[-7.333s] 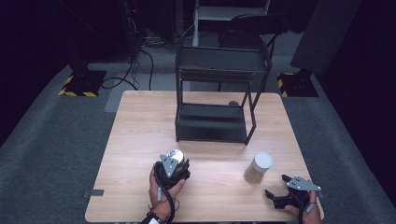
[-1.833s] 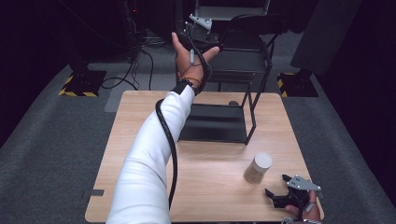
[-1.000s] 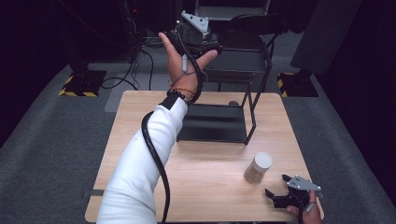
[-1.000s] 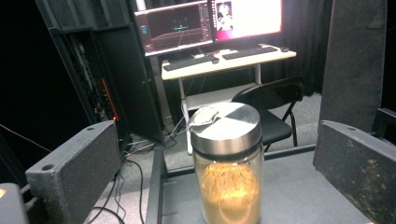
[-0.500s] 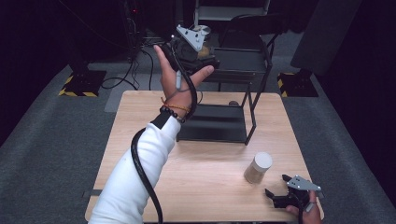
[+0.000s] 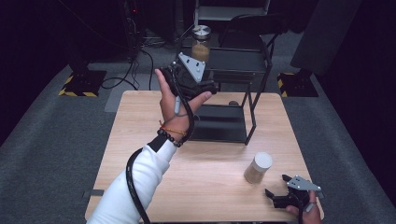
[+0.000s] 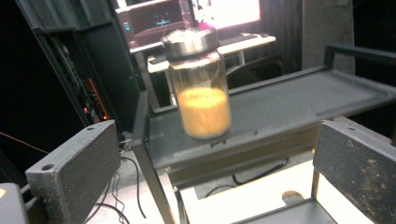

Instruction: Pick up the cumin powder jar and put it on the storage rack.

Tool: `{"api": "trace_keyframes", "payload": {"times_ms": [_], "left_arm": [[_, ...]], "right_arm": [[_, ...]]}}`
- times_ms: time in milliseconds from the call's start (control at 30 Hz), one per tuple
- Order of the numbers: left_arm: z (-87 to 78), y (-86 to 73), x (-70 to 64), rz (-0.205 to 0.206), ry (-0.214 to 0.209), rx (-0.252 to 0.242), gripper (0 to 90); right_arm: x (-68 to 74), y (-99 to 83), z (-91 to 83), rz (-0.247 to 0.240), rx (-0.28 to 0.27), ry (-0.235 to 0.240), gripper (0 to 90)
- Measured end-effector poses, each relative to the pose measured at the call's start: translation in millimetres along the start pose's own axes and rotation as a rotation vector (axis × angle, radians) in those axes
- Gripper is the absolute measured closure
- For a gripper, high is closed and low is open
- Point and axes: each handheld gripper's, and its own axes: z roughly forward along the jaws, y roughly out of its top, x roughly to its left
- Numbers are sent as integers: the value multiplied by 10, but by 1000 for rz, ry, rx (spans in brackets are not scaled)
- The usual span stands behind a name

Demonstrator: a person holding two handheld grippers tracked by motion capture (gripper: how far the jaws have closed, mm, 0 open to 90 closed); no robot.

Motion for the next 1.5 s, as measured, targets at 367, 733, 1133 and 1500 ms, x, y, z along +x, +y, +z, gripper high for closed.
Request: {"api": "trace_keyframes", "payload": {"times_ms": [367,733,1133,1500], "left_arm": [[-103,-443,-42,10,-38,30,9],[-190,-795,-91,6,-71,48,11],[-291,-1073,-125,18,-104,52,9],[-323,-1263,-188,13,-106,85,9]], "right_arm": [[10,-4,-3,-2,-2,-2,0],[6,-7,-6,-10,-3,2,0],[6,-7,-6,-11,-3,2,0],[9,-8,-6,-12,-3,1,0]]}}
